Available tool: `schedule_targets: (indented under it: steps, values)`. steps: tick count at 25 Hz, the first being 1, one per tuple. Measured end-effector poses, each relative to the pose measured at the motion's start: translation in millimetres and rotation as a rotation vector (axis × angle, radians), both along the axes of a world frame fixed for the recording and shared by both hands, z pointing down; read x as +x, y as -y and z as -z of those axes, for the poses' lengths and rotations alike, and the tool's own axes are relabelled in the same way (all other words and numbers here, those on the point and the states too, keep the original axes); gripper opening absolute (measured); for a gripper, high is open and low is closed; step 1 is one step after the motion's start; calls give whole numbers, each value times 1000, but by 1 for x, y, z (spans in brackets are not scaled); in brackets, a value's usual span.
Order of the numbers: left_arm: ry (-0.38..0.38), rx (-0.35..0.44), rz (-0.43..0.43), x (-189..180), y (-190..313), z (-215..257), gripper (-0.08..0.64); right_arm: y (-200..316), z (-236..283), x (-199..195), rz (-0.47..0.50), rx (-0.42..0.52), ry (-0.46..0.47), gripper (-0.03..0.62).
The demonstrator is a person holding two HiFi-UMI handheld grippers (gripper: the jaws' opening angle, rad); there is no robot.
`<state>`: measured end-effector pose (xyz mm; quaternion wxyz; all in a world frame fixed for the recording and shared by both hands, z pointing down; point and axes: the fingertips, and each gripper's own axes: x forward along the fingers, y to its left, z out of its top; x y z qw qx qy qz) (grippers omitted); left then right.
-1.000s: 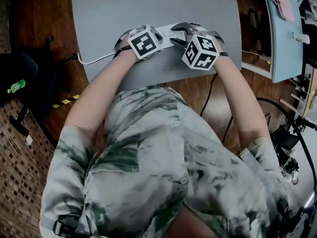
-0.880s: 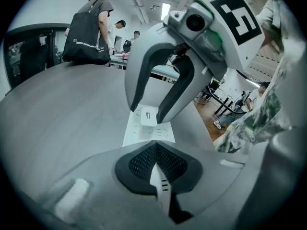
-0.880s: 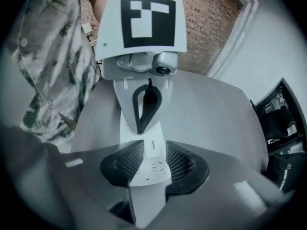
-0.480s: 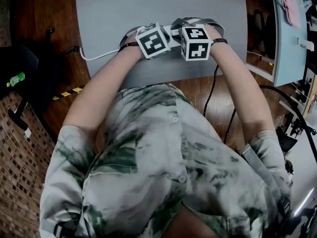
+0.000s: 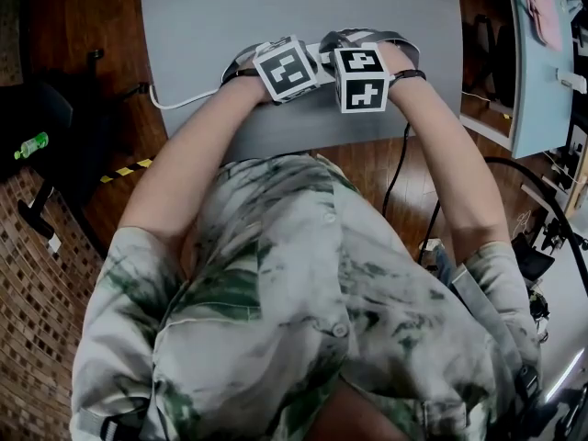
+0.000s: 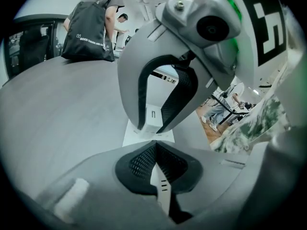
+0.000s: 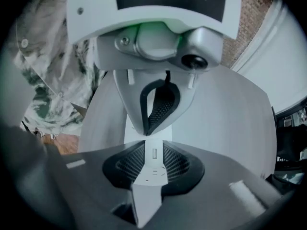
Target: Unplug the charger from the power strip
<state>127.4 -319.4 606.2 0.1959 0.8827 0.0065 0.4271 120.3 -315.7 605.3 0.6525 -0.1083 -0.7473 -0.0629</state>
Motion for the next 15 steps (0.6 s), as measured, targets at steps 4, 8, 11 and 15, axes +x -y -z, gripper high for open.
schedule_targets:
  steps: [4,8,11,15]
  values:
    - [2,-64,-10,-5,-5,0,-5,32,70,-24,-106,38,128,103]
    - [0,-37,-5,-10,-5,-1,-2,45,115,-12,-191,142,184,103]
    - [-7,-7,2,-9,-5,-1,2,24,123,9,-278,179,217,104]
    - [-25,47,97,-15,4,7,2,-9,134,29,-399,211,288,104]
